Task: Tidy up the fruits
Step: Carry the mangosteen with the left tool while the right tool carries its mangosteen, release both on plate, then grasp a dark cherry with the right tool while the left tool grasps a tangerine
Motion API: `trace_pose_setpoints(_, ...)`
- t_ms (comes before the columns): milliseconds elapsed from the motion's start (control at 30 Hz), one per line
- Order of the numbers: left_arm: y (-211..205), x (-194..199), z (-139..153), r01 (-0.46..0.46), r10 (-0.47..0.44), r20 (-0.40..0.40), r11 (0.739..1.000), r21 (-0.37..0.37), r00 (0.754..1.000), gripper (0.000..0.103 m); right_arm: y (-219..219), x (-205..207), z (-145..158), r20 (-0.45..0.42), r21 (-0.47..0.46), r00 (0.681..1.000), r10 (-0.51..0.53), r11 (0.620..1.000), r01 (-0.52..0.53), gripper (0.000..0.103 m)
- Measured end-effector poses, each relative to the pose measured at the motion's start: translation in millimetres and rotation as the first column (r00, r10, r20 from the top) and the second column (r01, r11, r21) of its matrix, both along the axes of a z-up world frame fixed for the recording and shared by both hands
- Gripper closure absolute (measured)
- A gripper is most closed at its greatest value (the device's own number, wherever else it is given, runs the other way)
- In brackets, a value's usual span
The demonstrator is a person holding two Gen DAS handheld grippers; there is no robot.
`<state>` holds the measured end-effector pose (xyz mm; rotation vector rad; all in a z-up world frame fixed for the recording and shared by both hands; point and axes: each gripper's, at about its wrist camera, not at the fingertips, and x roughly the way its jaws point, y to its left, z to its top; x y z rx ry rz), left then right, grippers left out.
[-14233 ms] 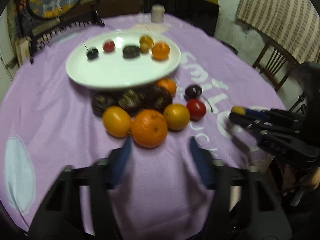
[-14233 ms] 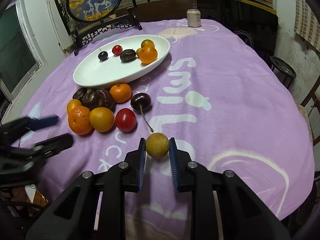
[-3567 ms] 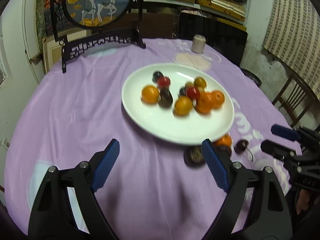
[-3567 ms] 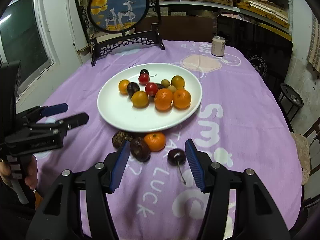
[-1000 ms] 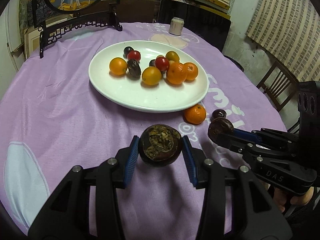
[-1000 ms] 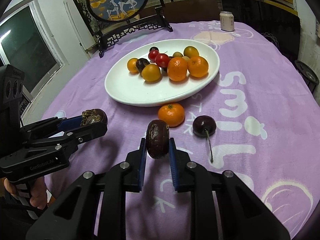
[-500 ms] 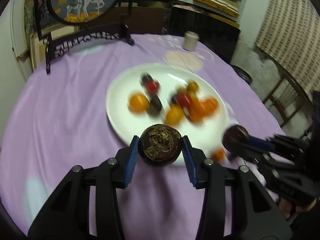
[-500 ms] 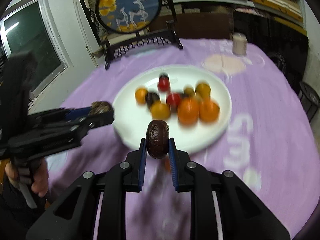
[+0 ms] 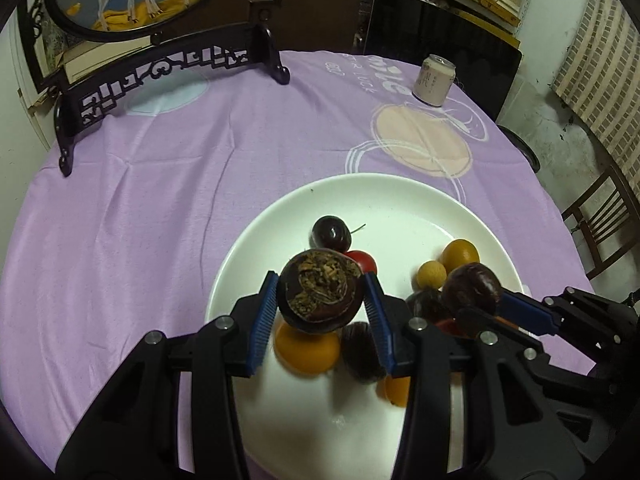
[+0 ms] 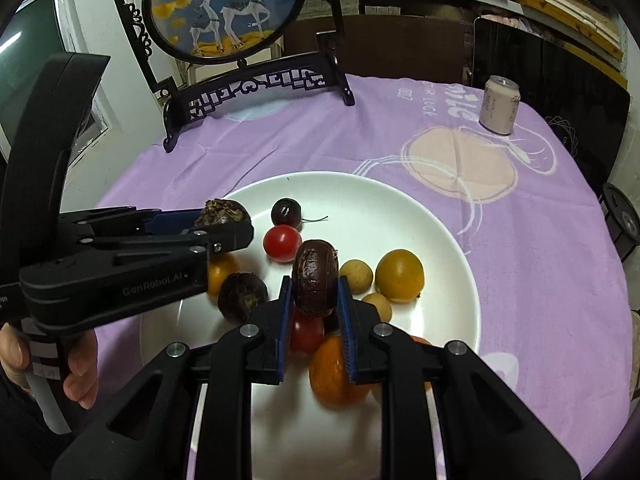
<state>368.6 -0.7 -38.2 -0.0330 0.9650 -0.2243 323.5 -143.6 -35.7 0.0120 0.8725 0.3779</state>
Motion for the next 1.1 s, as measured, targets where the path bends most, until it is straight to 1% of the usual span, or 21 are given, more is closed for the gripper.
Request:
trace_pose_setpoints(100,-1,4,-2,0.001,-0.001,-0.011,1.000,-0.012,1.000,0.058,4,3,-1,-0.001,-0.013,1.000,0.006,1.000,-0.006,0.081)
trace_pose_setpoints(133,-1,3,-1,-0.001,0.000,-0.009,1.000,-0.020,1.000,0.050,5,3,-1,-0.005,-0.025,1.000,0.003,1.000,-0.003,0.074)
trace_pose_setpoints(167,0,1,2,0.000,0.000,-0.002,1.000,-0.028,1.000,0.029,5,2,1,-0.004,-0.048,1.000,-0.009,0.999,0.009,0.065)
trace_pose_setpoints(200,2,-4,8,-0.006,0.007,0.020,1.000,-0.031,1.000,0.023,3,-2,5,0.017,-0.060,1.000,-0.022,0.998,0.023,0.045)
trace_pose_setpoints(233,3,-11,15,-0.011,0.013,0.050,0.999,-0.031,0.999,0.022,2,-9,10,0.054,-0.067,0.998,-0.034,0.997,0.038,0.042)
trace_pose_setpoints(267,4,-19,21,-0.009,0.011,0.073,1.000,-0.029,0.997,0.022,0,-19,18,0.091,-0.074,0.995,-0.031,0.997,0.038,0.042)
trace_pose_setpoints(300,6,-30,29,-0.002,0.005,0.095,0.999,-0.032,0.995,0.020,-2,-28,23,0.101,-0.077,0.995,-0.018,0.997,0.026,0.041)
trace_pose_setpoints(333,8,-40,35,-0.005,0.008,0.111,0.999,-0.032,0.994,0.012,-4,-35,27,0.103,-0.076,0.995,-0.010,0.997,0.018,0.038)
trace_pose_setpoints(367,10,-57,41,-0.015,0.019,0.134,0.999,-0.031,0.991,0.008,-7,-49,32,0.106,-0.068,0.994,-0.007,0.998,0.014,0.036)
trace_pose_setpoints(400,12,-70,46,-0.015,0.019,0.154,0.999,-0.031,0.988,0.007,-10,-64,36,0.111,-0.054,0.994,-0.009,0.998,0.015,0.029)
trace_pose_setpoints(433,13,-83,49,-0.013,0.019,0.174,0.999,-0.032,0.985,0.004,-13,-75,38,0.117,-0.042,0.993,-0.012,0.999,0.017,0.019)
trace_pose_setpoints(500,13,-116,52,-0.031,0.035,0.204,0.999,-0.025,0.978,0.002,-19,-111,43,0.163,-0.011,0.986,-0.029,0.999,0.032,0.004)
trace_pose_setpoints(533,13,-130,51,-0.036,0.040,0.212,0.999,-0.026,0.976,0.002,-20,-123,44,0.185,-0.008,0.982,-0.038,0.999,0.040,0.003)
trace_pose_setpoints(600,13,-152,48,-0.032,0.039,0.211,0.999,-0.038,0.977,0.002,-19,-149,43,0.218,-0.036,0.975,-0.049,0.998,0.058,0.003)
trace_pose_setpoints(700,11,-173,42,-0.025,0.033,0.190,0.999,-0.043,0.981,0.002,-19,-170,43,0.226,-0.068,0.972,-0.057,0.995,0.074,0.003)
trace_pose_setpoints(933,10,-195,36,-0.011,0.021,0.176,0.998,-0.057,0.984,0.002,-25,-185,42,0.211,-0.078,0.975,-0.071,0.993,0.089,0.003)
trace_pose_setpoints(1000,12,-200,34,-0.015,0.024,0.173,0.998,-0.057,0.985,0.002,-28,-188,36,0.193,-0.087,0.978,-0.078,0.992,0.096,0.003)
trace_pose_setpoints(1100,15,-207,30,-0.023,0.029,0.178,0.999,-0.038,0.984,0.002,-36,-192,20,0.155,-0.109,0.983,-0.095,0.988,0.113,0.003)
